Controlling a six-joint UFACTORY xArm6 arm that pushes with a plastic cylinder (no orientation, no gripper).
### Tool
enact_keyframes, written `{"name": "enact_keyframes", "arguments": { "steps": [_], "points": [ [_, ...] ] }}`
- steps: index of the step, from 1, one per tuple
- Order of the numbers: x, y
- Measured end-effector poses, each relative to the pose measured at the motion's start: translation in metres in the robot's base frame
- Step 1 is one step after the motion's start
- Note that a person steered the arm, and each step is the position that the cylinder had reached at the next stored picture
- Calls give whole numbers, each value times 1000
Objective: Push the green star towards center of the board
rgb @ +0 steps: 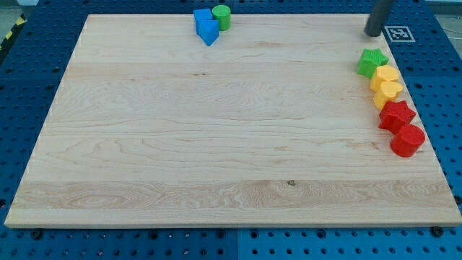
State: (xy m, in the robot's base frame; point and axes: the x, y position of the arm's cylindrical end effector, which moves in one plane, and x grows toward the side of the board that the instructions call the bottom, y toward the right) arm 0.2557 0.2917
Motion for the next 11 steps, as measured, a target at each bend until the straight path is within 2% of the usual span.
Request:
{"name": "enact_keyframes", "arguments": {
  "steps": [1,2,4,7,9,11],
  "points": [
    [17,25],
    [40,24],
    [83,-4],
    [86,-65],
    [111,-60],
    [111,-103]
  ]
}}
